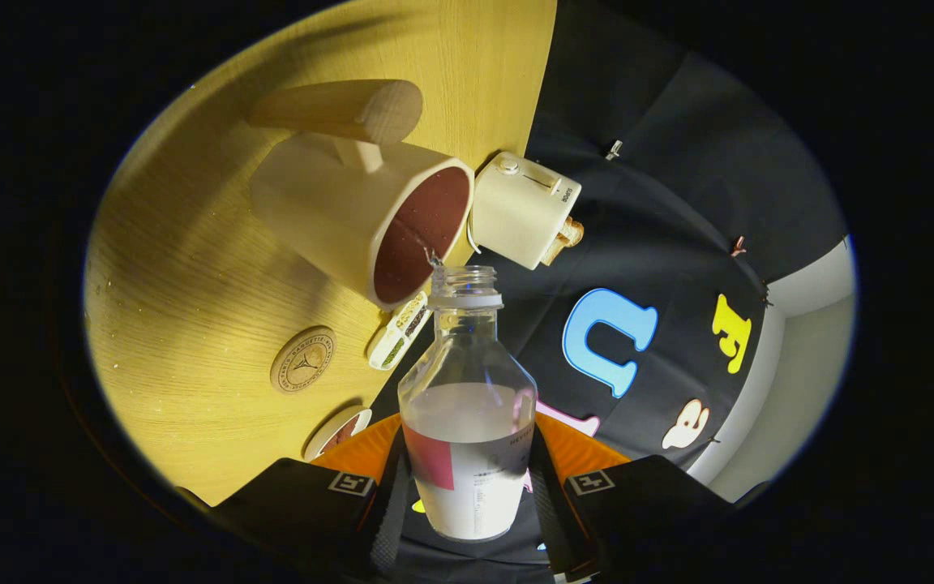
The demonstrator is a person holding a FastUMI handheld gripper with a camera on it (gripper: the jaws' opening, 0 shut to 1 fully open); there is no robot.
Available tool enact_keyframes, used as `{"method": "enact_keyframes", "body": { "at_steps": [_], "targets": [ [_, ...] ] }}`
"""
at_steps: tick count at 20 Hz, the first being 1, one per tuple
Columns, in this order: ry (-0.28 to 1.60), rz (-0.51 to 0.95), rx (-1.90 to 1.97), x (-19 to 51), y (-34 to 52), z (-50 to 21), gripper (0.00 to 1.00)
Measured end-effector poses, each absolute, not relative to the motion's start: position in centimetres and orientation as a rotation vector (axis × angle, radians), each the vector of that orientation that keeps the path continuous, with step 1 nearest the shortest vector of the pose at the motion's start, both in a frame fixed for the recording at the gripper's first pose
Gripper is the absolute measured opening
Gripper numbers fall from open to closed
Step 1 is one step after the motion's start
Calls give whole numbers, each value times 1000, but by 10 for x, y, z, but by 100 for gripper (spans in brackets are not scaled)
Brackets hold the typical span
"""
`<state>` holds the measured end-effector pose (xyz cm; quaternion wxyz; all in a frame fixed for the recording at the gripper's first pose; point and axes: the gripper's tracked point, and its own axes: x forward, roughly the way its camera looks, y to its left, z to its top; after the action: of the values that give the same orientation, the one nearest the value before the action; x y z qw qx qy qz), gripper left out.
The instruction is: Take the bottle from table, then pour the juice into the cup, finally place the bottle on the coaster
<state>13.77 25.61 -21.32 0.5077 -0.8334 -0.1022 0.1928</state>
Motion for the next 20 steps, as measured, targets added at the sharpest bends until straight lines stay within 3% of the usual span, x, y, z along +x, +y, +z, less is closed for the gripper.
{"method": "enact_keyframes", "body": {
  "at_steps": [20],
  "targets": [
    [-428, 497, -2196, 131, 273, -204, 71]
  ]
}}
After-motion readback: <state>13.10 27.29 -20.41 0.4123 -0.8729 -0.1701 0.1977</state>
